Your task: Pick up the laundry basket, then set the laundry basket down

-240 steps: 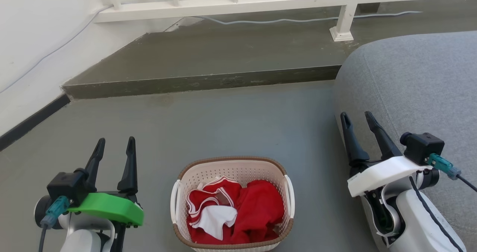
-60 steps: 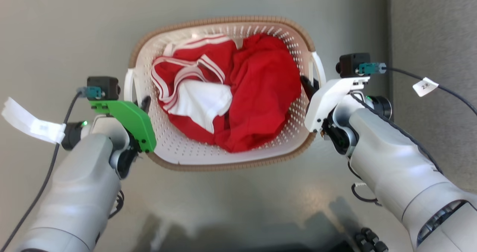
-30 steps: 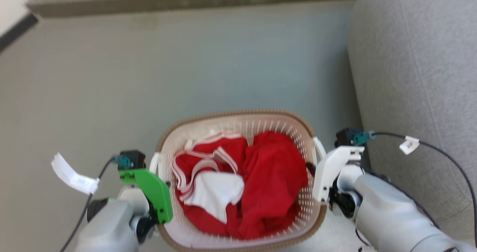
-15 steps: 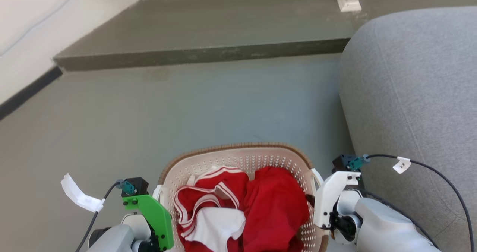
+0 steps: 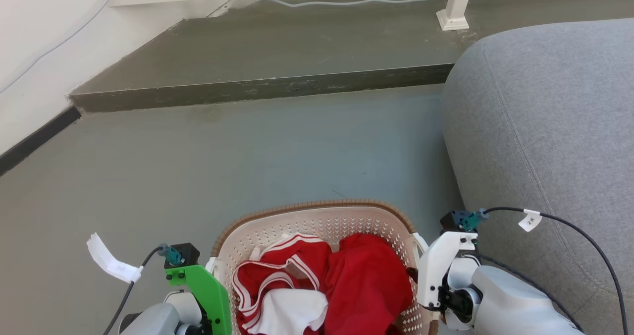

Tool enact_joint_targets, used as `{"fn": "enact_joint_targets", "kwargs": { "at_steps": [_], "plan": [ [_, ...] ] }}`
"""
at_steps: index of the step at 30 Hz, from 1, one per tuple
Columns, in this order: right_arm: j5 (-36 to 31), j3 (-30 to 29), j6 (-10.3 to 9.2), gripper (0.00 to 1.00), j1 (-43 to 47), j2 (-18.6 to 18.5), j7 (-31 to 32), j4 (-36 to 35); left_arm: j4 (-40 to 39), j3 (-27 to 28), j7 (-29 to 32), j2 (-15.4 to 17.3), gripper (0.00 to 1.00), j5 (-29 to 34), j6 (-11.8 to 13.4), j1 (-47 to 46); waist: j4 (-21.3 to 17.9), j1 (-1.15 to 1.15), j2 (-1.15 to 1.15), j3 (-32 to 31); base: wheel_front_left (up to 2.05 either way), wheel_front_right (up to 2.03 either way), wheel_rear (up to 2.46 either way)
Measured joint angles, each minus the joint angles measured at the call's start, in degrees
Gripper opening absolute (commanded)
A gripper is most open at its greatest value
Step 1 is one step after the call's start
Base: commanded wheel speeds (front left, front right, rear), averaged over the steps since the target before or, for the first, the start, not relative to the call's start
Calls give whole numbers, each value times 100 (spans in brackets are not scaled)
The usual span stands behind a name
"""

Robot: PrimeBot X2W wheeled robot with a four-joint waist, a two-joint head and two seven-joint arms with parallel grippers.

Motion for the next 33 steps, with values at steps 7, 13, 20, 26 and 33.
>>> {"fn": "enact_joint_targets", "kwargs": {
  "at_steps": [7,13,20,26,33],
  "plan": [
    [82,53,-7,0,-1,-8,45,-8,2,-14,42,0,0,-19,0,0,-9,0,0,-9,0,0,0],
    [138,100,-7,0,-1,-10,101,-8,20,-48,100,-1,0,-24,0,0,-12,0,0,-22,0,0,0],
    [181,152,-9,0,-1,-10,143,-8,30,-68,142,-5,0,-35,0,1,-11,0,0,-30,0,0,0],
    [202,199,-13,0,-1,-10,143,-8,42,-93,142,-7,0,-75,0,1,-14,0,0,-31,0,0,0],
    [245,234,-13,0,-1,-10,144,-10,79,-124,141,-11,0,-86,0,1,-28,0,0,-15,0,0,0]
  ]
}}
